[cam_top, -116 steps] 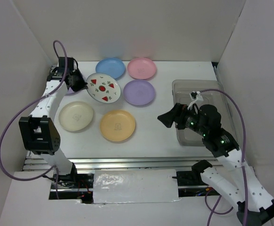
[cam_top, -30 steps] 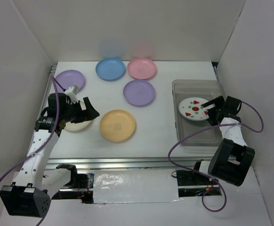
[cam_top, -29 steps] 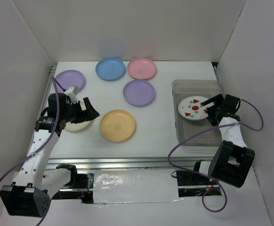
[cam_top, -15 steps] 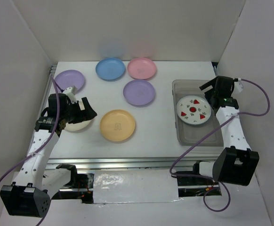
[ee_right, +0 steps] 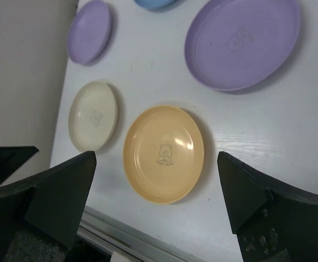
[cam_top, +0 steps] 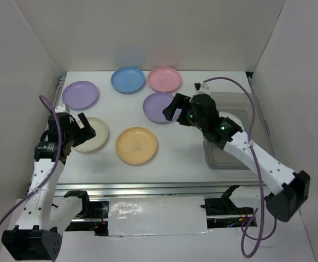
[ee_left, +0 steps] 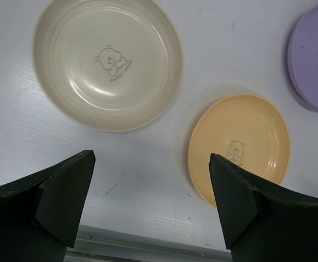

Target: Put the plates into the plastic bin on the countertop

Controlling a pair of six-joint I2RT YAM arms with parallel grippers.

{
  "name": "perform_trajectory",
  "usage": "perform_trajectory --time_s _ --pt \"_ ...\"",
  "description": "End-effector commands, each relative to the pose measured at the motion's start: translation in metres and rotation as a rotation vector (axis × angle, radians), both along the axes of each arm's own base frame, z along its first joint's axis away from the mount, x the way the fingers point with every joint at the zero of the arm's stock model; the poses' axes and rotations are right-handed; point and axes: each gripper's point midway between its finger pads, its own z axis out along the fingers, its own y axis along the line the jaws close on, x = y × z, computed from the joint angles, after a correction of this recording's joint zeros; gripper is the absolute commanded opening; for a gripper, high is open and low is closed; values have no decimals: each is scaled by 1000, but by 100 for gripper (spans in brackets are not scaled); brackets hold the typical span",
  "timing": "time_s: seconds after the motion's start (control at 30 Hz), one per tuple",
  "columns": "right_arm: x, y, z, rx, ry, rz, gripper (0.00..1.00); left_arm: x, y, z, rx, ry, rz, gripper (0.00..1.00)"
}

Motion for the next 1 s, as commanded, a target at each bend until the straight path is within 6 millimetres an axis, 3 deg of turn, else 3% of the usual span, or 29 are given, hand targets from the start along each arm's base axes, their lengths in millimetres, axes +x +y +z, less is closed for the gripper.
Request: perform_trajectory --time_s 0.0,0.03,0.07,0.1,0.17,0.2,0.27,0.4,0.47,0.57,0.6,0.67,0.7,0.87,0.9,0.93,0.97 --pt "10 27 -46 -126 85 25 100 -4 24 14 49 -28 147 99" --pt "14 40 -77 -175 149 51 100 -5 27 16 50 -29 174 99" --pt "12 53 -89 -188 174 79 100 -6 31 17 57 -26 194 99" --pt "16 63 -114 -224 223 92 100 -10 35 16 73 -15 219 99" --pt "18 80 -129 -253 238 106 100 -11 37 16 75 -16 227 99" --pt "18 86 -152 -290 278 111 100 -10 35 15 69 -15 217 99" --pt "21 94 -174 -316 331 106 98 -9 32 16 66 -23 196 99" --pt "22 101 -198 -301 380 105 96 -8 30 13 64 -9 181 99" --pt "21 108 -206 -286 394 120 88 -6 28 13 59 -11 168 99" --pt "18 108 -233 -298 452 124 60 -6 26 14 57 -15 160 99" --pt "18 109 -234 -289 453 127 43 -7 27 13 56 -14 162 99" --pt "13 106 -243 -290 473 120 28 -7 26 16 58 -28 161 99" --pt "12 106 -240 -283 469 119 27 -8 27 17 57 -34 161 99" --pt "6 100 -243 -297 475 106 37 -8 25 18 53 -41 148 99" --pt "6 100 -244 -298 476 106 35 -7 24 18 52 -42 146 99" --pt "6 99 -244 -300 476 104 30 -7 23 18 51 -40 142 99" --pt "6 98 -243 -299 475 104 6 -7 24 19 52 -43 141 99"
